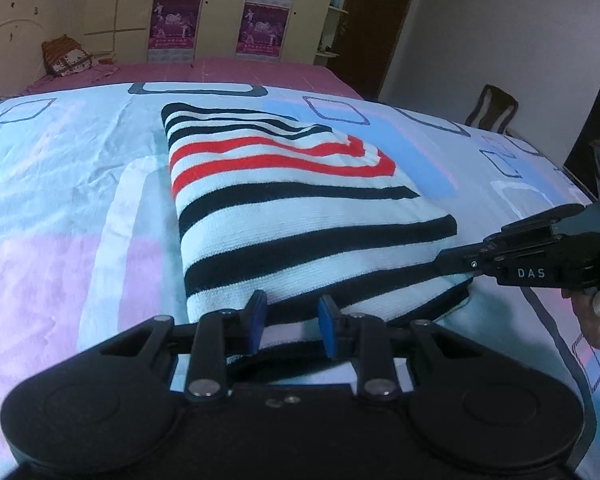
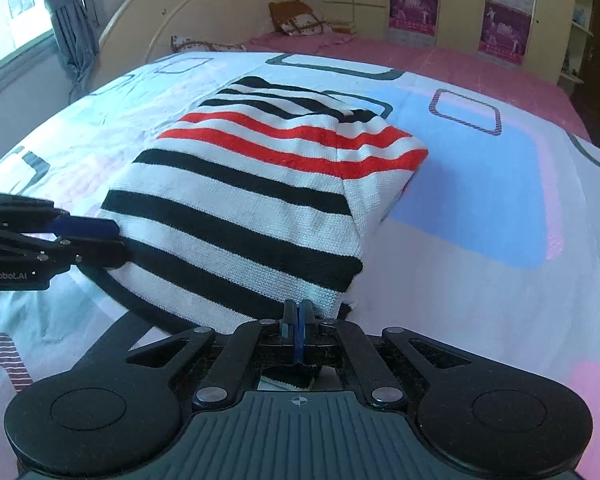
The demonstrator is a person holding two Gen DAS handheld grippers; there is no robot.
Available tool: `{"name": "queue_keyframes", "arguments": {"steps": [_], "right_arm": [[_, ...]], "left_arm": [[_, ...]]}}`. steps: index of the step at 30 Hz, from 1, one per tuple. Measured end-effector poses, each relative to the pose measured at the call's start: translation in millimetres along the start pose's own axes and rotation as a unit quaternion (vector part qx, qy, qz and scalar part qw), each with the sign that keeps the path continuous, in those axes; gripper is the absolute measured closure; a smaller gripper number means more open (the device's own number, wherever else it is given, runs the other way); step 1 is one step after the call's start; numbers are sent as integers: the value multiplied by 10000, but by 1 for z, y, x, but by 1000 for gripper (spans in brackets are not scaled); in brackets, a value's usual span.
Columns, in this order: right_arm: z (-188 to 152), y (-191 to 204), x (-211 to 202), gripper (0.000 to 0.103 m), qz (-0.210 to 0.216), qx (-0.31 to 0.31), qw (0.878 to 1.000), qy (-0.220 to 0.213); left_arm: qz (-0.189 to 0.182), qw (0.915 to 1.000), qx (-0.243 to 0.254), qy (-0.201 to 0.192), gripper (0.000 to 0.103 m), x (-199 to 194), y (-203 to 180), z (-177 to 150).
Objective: Fold small clothes
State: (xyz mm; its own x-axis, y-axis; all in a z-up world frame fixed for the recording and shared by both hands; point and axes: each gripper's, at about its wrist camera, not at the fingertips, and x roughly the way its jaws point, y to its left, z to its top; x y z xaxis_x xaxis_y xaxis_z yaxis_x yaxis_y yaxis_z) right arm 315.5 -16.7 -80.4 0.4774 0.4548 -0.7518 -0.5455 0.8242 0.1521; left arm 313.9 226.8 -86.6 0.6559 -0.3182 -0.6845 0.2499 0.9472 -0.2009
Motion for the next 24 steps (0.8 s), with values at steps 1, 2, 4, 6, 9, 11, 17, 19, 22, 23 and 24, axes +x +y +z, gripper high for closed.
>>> {"name": "queue_keyframes", "arguments": {"steps": [1,2,4,6,9,11,17,19,22,23,24], "right_arm": [[0,-1,1,103,11,59,10000,-30],[0,-1,2,103,6,147,9999,-72],[-2,1,2,103,-64,256,9996,-131],[-2,7,0,103,-179,211,9995,-152],[2,7,-15,103,-213,414,9987,-199],[1,3,-34,103,-314,680,9960,-488],[-14,-13,-74,0,-698,1220,9866,-830],[-18,-13,-83,0,-697,1255,9866,-771],[-25,-8,-97,0,-754,1199,9874,-705],[-29,-6,-102,0,-773,1198,9875,-670],[-31,-5,-105,0,-764,1207,9876,-648]], "left_arm": [[47,10000,-9,-13,74,1,-2,0],[119,9999,-9,-24,75,2,-5,0],[238,9997,-15,-37,75,4,-9,0],[353,9994,25,-9,75,3,-13,1],[487,9988,61,-30,69,-10,-20,5],[661,9977,17,-138,30,-22,-26,3],[1490,9880,-10,-417,0,-46,-48,-3],[1512,9878,-11,-384,0,-52,-56,-4],[1464,9885,-97,-369,0,-61,-67,-6],[1446,9886,-132,-394,0,-66,-70,-6],[1446,9885,-145,-421,0,-70,-74,-7]]}}
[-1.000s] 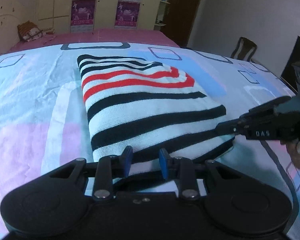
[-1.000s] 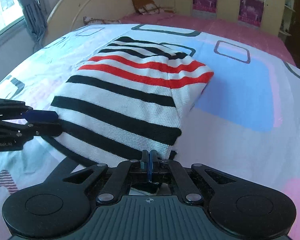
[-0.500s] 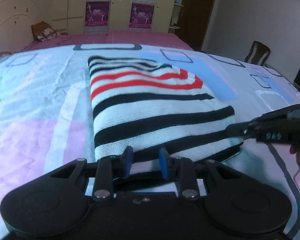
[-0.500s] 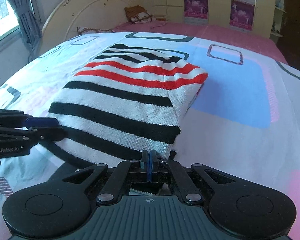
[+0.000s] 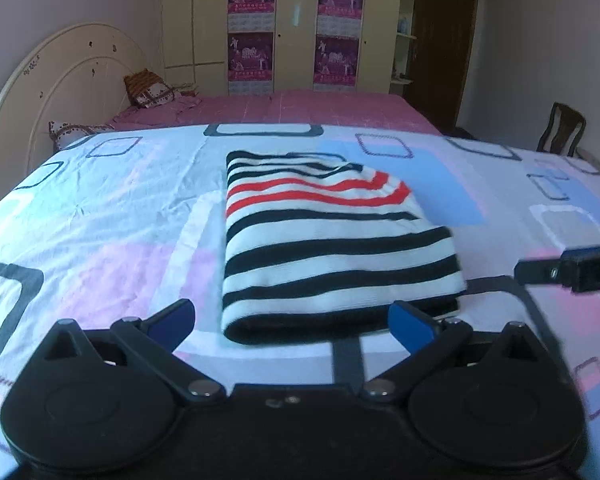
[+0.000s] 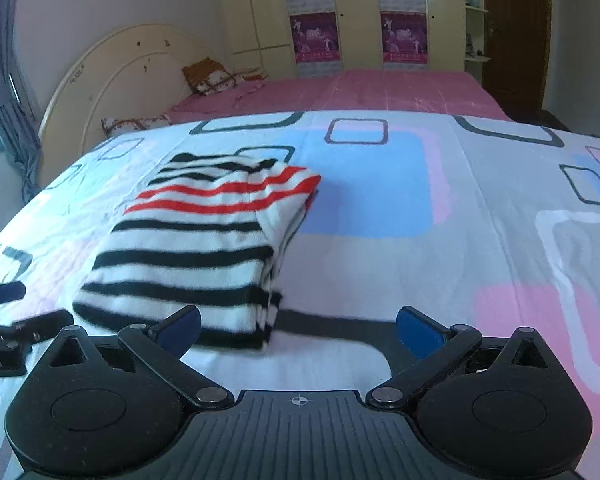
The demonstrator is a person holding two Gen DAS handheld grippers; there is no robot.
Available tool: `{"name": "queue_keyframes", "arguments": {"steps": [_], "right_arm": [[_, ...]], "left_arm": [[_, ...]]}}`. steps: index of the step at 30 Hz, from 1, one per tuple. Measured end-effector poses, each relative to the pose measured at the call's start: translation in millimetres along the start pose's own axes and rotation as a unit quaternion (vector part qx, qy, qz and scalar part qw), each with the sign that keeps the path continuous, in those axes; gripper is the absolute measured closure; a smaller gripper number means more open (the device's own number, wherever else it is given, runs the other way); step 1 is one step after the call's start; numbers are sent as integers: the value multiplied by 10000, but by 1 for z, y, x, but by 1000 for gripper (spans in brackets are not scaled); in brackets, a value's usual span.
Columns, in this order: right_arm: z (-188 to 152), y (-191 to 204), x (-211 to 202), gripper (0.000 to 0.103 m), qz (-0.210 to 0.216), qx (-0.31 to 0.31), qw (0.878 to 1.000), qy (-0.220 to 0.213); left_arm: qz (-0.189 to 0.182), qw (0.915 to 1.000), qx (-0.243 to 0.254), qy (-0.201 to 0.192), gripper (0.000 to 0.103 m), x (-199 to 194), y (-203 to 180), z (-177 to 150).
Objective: Fold small clothes
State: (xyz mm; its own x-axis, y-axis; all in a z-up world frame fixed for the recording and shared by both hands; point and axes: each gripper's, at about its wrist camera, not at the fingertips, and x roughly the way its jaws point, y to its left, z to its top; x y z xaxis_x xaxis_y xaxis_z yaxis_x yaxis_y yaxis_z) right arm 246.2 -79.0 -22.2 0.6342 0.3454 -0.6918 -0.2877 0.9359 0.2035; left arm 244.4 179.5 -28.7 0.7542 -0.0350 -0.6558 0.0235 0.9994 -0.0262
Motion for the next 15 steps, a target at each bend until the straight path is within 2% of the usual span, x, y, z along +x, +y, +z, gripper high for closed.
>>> {"name": "queue_keyframes", "arguments": {"steps": [5,10,15], "right_arm": [[-16,5,-30,0,18,37,10000,24],[-31,13,-63,0,-38,7,10000,-71],[-46,15,-93,0,-122,-44,9998,-151]], "left_arm": [[12,9999,-114,56,0,-25,-10,-3],[-27,10000,40,-55,0,-54,-28,-10],[-46,9998,-26,-172,0,-80,-40,-19]]}}
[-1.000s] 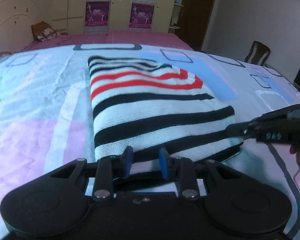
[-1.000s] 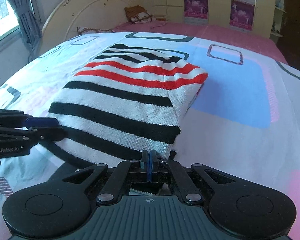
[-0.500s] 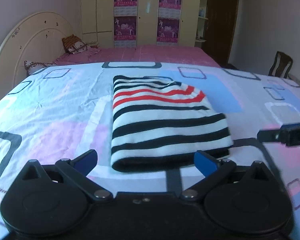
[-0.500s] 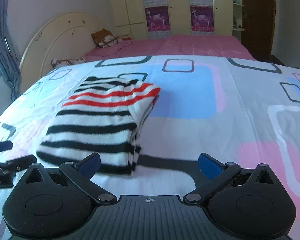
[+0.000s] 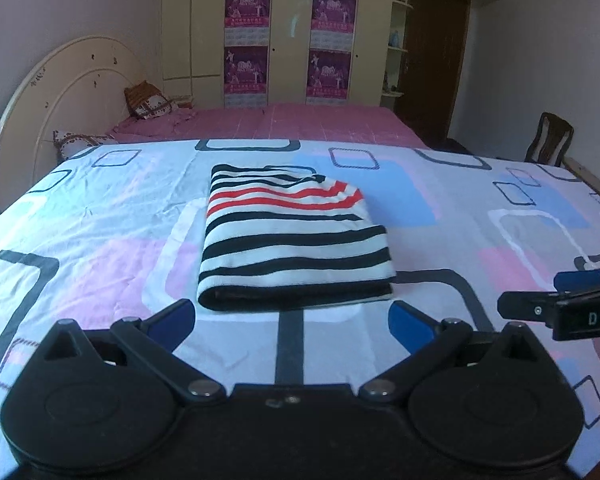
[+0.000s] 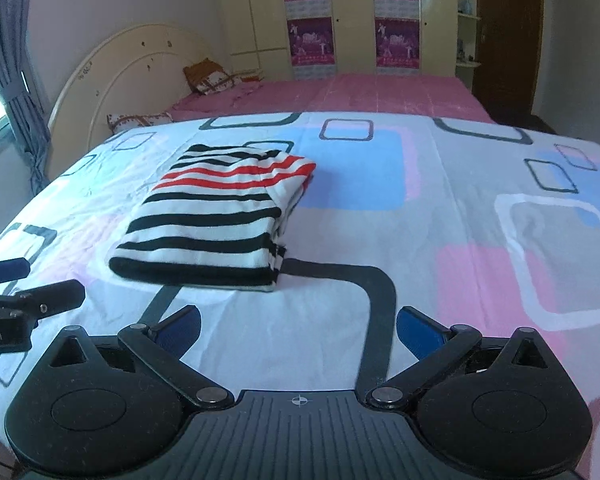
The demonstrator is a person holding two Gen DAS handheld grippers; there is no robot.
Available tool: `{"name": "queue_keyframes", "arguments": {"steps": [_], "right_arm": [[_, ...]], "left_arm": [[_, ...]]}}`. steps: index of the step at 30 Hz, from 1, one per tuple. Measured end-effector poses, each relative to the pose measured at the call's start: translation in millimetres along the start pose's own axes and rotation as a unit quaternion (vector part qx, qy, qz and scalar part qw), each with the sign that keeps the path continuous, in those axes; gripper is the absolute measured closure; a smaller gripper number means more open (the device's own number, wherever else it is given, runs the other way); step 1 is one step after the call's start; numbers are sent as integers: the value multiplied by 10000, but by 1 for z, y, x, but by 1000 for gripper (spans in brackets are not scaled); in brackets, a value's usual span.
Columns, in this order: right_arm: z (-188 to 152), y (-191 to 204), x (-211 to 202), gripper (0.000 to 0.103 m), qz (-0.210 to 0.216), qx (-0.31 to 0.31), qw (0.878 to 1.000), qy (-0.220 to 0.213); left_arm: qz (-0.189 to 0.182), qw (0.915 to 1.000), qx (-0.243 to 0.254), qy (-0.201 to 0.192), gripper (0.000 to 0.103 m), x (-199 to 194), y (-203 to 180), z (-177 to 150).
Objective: Fold small clothes
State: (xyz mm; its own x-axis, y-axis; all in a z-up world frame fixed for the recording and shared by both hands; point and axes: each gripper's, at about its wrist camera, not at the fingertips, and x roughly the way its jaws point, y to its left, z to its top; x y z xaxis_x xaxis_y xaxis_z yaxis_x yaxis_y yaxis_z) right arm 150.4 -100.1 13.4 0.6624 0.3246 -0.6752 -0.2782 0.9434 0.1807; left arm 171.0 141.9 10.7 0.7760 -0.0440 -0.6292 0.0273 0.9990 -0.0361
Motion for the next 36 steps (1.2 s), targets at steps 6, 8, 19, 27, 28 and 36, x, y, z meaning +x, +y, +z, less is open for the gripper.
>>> {"name": "queue_keyframes", "arguments": {"steps": [6,8,19,27,28,36], "right_arm": [[-16,-4,-45,0,166,307,9993,-158],[-22,0,-61,0,163,297,9991,-240],[-53,7,-122,0,137,252,9985,-468],[-62,7,-140,0,115,271,9980,-553],[-61,6,-139,0,127,275,9980,-556],[-58,9,-140,0,156,176,9977,-633]], "left_arm": [[-41,9997,-61,-216,0,-48,-15,-10],[-27,9995,-22,-318,0,-63,-21,-12],[77,9985,96,-537,0,-117,-43,-29],[70,9977,220,-635,0,-132,-52,-36],[66,9976,228,-652,0,-133,-52,-36],[138,9971,166,-732,0,-134,-49,-34]]}}
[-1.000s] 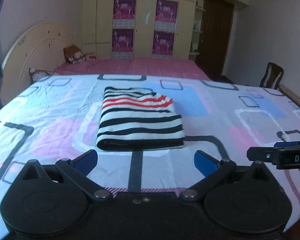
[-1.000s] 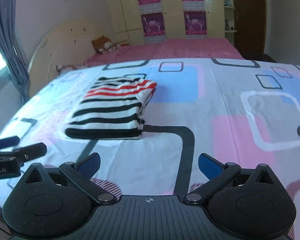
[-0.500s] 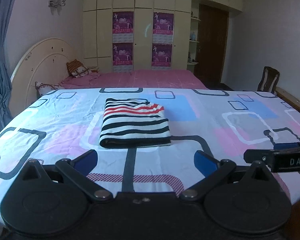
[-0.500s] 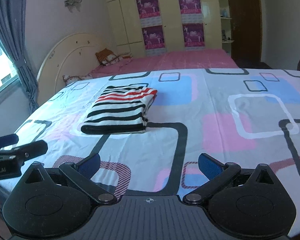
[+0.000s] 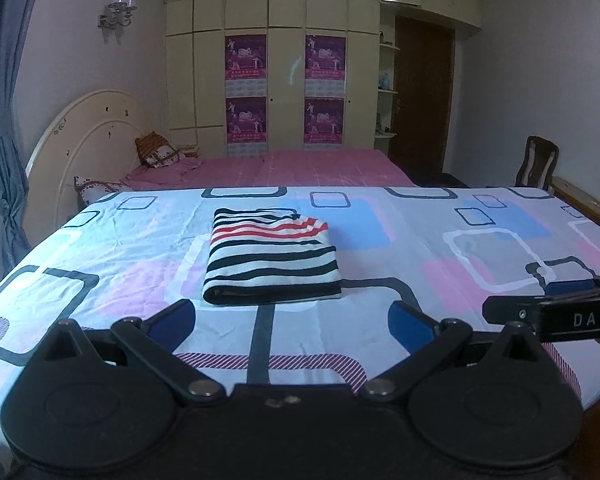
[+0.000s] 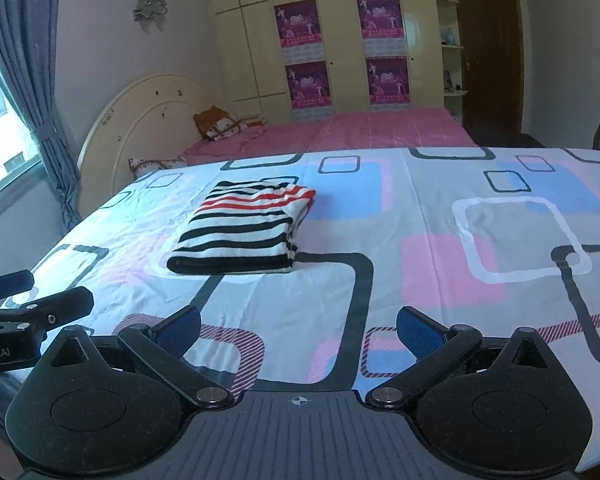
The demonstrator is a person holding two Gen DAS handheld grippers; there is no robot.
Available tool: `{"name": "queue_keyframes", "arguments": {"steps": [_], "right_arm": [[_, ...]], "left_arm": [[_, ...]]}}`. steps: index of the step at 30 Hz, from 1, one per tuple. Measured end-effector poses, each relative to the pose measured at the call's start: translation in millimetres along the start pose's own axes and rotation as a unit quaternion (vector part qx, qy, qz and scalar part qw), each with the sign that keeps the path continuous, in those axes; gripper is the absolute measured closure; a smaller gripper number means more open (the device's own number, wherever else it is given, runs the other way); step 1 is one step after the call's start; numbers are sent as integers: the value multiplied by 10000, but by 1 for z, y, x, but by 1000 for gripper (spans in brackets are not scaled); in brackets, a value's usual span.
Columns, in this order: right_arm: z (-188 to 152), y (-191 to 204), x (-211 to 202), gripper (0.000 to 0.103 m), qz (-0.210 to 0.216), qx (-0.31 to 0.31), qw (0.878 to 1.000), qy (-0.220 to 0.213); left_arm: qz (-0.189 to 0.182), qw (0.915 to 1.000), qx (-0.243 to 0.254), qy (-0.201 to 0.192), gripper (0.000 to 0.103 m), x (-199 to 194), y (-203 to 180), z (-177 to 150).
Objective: Fold small clothes
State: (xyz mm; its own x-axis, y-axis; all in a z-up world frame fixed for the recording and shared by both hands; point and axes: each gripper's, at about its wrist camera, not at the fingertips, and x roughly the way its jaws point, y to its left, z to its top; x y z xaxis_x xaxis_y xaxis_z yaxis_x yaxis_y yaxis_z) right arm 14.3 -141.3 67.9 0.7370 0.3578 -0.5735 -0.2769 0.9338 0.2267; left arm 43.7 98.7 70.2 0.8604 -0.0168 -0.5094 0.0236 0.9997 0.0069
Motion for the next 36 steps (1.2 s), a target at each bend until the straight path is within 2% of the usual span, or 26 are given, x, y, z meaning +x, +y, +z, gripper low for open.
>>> {"name": "queue_keyframes", "arguments": {"steps": [36], "right_arm": [[4,6,3,0,53,-145,9999,0]], "left_arm": [[-50,9999,-98,-22,0,3,7,-3]]}}
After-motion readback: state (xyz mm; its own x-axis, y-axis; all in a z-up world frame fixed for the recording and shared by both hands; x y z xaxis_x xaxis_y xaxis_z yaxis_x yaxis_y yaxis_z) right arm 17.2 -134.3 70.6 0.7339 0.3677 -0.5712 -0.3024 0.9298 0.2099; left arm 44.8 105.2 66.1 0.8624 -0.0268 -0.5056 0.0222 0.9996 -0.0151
